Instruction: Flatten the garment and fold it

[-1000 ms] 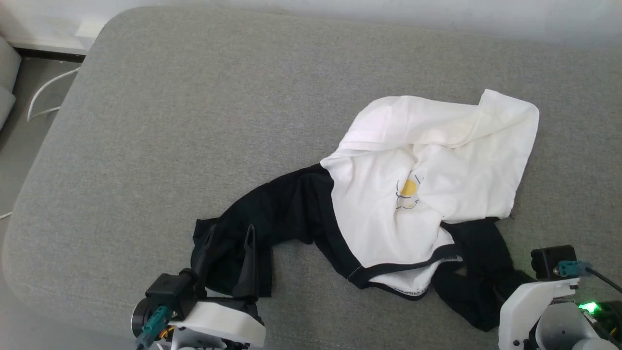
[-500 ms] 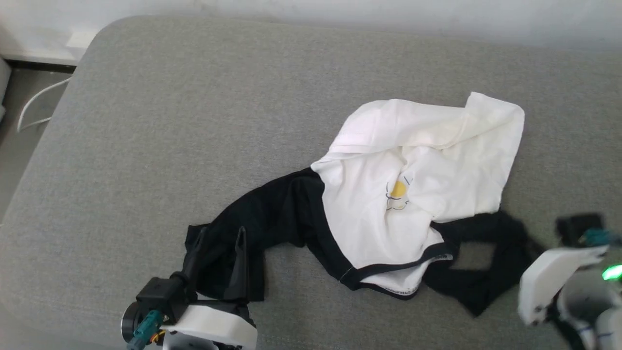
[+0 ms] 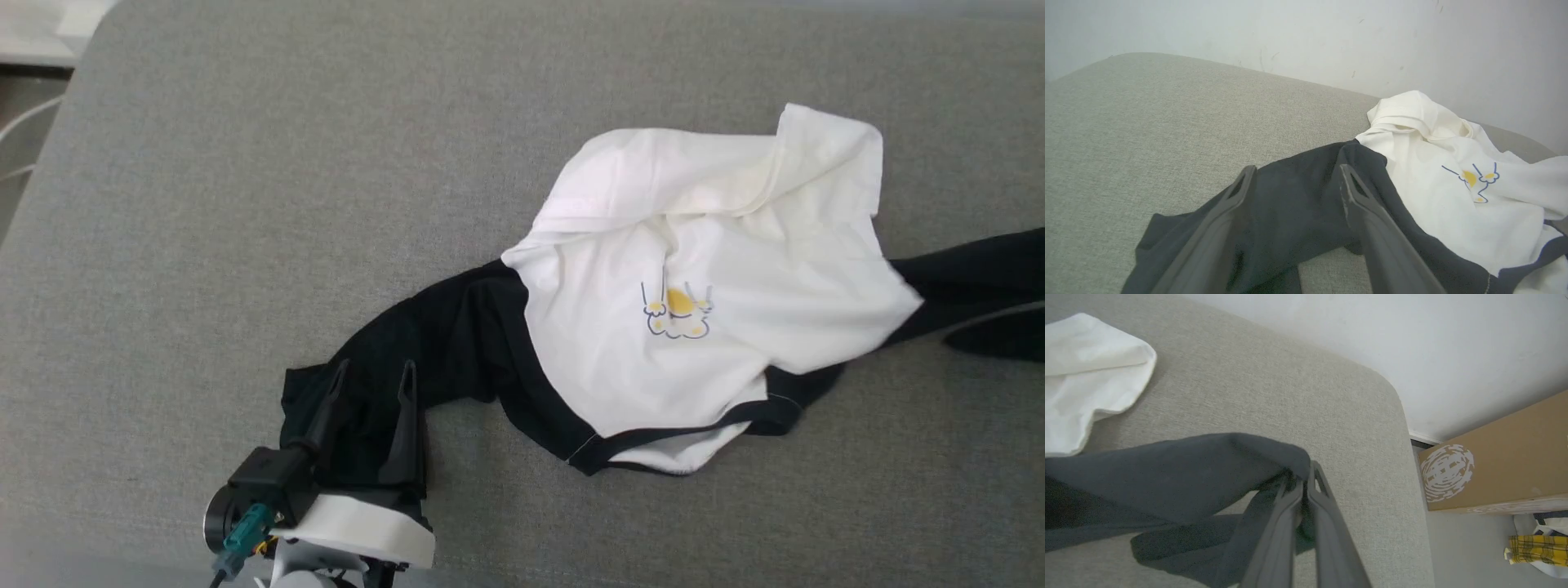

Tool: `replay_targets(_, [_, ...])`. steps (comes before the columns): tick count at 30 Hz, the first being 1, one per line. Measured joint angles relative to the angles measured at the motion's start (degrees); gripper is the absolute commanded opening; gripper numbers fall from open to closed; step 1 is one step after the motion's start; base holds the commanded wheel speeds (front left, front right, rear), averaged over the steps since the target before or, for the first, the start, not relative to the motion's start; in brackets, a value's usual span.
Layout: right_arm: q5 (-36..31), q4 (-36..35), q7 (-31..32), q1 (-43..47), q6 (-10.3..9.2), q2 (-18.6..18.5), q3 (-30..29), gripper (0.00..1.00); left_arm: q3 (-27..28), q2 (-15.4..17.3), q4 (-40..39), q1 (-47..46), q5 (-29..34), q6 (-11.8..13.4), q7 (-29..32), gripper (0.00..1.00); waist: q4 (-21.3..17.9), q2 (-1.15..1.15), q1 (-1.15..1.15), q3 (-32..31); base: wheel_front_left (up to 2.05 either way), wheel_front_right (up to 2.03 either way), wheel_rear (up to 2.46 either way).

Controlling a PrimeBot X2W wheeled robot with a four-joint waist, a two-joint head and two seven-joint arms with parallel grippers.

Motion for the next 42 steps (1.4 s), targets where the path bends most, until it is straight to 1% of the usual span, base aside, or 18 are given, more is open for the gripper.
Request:
replay_targets(4, [-3.56, 5.26, -0.67, -0.55, 0.00, -2.34, -4.66, 0.00, -0.24, 0.13, 0.01, -1.18, -0.01, -0.08, -0.01, 1.00, 0.42, 0.00, 0.00, 2.27, 0.00, 0.00, 0.00])
replay_targets(8, [-7.72, 8.84, -1.76, -0.25, 0.00, -3.46, -8.04, 0.00, -0.47, 0.34, 0.08, -2.32, -0.01, -0.47, -0.01, 1.00, 1.08, 0.00, 0.00, 4.35, 0.00, 0.00, 0.00])
replay_targets(11, [-9.17, 11.45, -3.01, -0.04, 0.00, -3.11, -9.29, 0.00, -0.51, 0.54, 0.18, -2.83, -0.01, -0.49, -0.01, 1.00, 1.64, 0.00, 0.00, 5.65, 0.00, 0.00, 0.00])
replay_targets(15, [-10.99, 14.57, -5.80, -0.10, 0.00, -1.47, -10.26, 0.00, -0.67, 0.65, 0.25, -3.35, 0.01, -0.49, -0.01, 1.00, 2.18, 0.00, 0.00, 6.87, 0.00, 0.00, 0.00])
replay_targets(16, [-11.37, 15.35, -6.64, -0.24, 0.00, -0.80, -10.53, 0.04, -0.71, 0.69, 0.31, -3.41, 0.02, -0.49, -0.01, 1.00, 2.23, 0.00, 0.01, 6.94, 0.00, 0.00, 0.00])
replay_targets(17, [-11.71, 16.03, -7.35, -0.41, 0.00, -0.14, -10.68, 0.30, -0.76, 0.74, 0.35, -3.46, 0.02, -0.49, -0.01, 1.00, 2.22, 0.00, 0.00, 6.88, 0.00, 0.00, 0.00])
replay_targets(18, [-11.89, 16.63, -8.13, -0.62, 0.00, 0.45, -10.68, 0.48, -0.76, 0.79, 0.42, -3.48, 0.02, -0.49, -0.02, 1.00, 2.20, 0.00, 0.00, 6.72, 0.00, 0.00, 0.00])
replay_targets(19, [-11.88, 16.97, -8.76, -0.92, 0.00, 0.98, -10.66, 0.92, -0.80, 0.86, 0.51, -3.48, 0.02, -0.49, -0.01, 1.00, 2.16, 0.00, -0.01, 6.48, 0.00, 0.00, 0.00])
replay_targets(20, [-11.83, 17.18, -9.23, -1.29, 0.00, 1.48, -10.63, 1.00, -0.80, 0.92, 0.59, -3.47, 0.02, -0.49, -0.01, 1.00, 2.08, 0.00, -0.01, 6.17, 0.00, 0.00, 0.00])
replay_targets(25, [-9.71, 15.40, -10.70, -1.98, 0.00, 3.52, -10.45, 1.00, -0.83, 1.19, 0.90, -3.13, 0.01, -0.42, 0.09, 1.00, 1.37, 0.00, -0.02, 3.57, 0.00, 0.00, 0.00])
replay_targets(27, [-8.53, 12.81, -11.29, -1.98, 0.00, 4.22, -10.54, 1.00, -0.83, 1.33, 0.96, -2.57, -0.03, -0.40, 0.16, 1.00, 1.02, 0.00, -0.01, 2.25, 0.00, 0.00, 0.00])
replay_targets(31, [-6.03, 5.46, -13.45, -0.80, 0.00, 7.25, -10.49, 1.00, -0.65, 1.69, 0.68, -1.17, -0.35, 0.14, 0.22, 1.00, 0.37, 0.00, -0.02, -0.48, 0.00, 0.00, 0.00])
replay_targets(33, [-5.59, 1.15, -15.33, 0.94, -0.01, 9.51, -10.09, 1.00, -0.41, 1.99, 0.26, -0.27, -0.41, 0.57, 0.23, 1.00, 0.04, 0.00, -0.02, -1.85, 0.00, 0.00, 0.00])
replay_targets(36, [-4.56, -4.49, -18.58, 4.58, -0.01, 15.00, -9.02, 1.00, 0.16, 2.37, -0.74, 1.09, -0.52, 1.11, 0.21, 1.00, -0.51, 0.00, -0.02, -3.74, 0.00, 0.00, 0.00])
replay_targets(38, [-4.61, -7.47, -21.80, 7.36, -0.01, 19.17, -8.08, 1.00, 0.51, 2.55, -1.38, 1.91, -0.59, 1.20, 0.15, 1.00, -0.95, 0.00, -0.02, -4.83, 0.00, 0.00, 0.00])
replay_targets(39, [-4.75, -8.44, -23.39, 8.86, -0.02, 20.68, -7.10, 1.00, 0.69, 2.56, -1.67, 2.14, -0.65, 1.33, 0.15, 1.00, -1.18, 0.00, -0.03, -5.31, 0.00, 0.00, 0.00])
replay_targets(41, [-4.80, -9.48, -27.03, 11.77, -0.01, 22.80, -5.32, 1.00, 1.20, 2.49, -2.60, 2.74, -1.02, 1.62, 0.07, 1.00, -1.70, 0.00, -0.02, -6.14, 0.00, 0.00, 0.00])
replay_targets(42, [-4.93, -9.49, -28.76, 13.19, -0.01, 23.18, -4.34, 1.00, 1.42, 2.46, -3.00, 3.04, -1.15, 1.62, 0.05, 1.00, -1.96, 0.00, -0.03, -6.48, 0.00, 0.00, 0.00])
